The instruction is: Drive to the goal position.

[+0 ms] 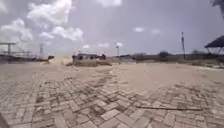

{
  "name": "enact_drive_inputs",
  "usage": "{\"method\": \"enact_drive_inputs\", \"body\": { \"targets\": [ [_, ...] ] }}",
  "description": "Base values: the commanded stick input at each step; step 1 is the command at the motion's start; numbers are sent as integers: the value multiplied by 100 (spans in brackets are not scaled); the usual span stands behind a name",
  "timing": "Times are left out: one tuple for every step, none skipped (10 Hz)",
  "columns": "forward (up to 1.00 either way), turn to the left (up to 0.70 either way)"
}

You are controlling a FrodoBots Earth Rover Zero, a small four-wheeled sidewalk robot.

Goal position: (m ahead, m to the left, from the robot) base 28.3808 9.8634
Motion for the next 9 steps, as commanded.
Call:
{"method": "enact_drive_inputs", "body": {
  "targets": [
    [70,-14],
    [70,-14],
    [70,-14],
    [70,-14],
    [70,-14],
    [70,-14],
    [70,-14],
    [70,-14],
    [70,-14]
  ]
}}
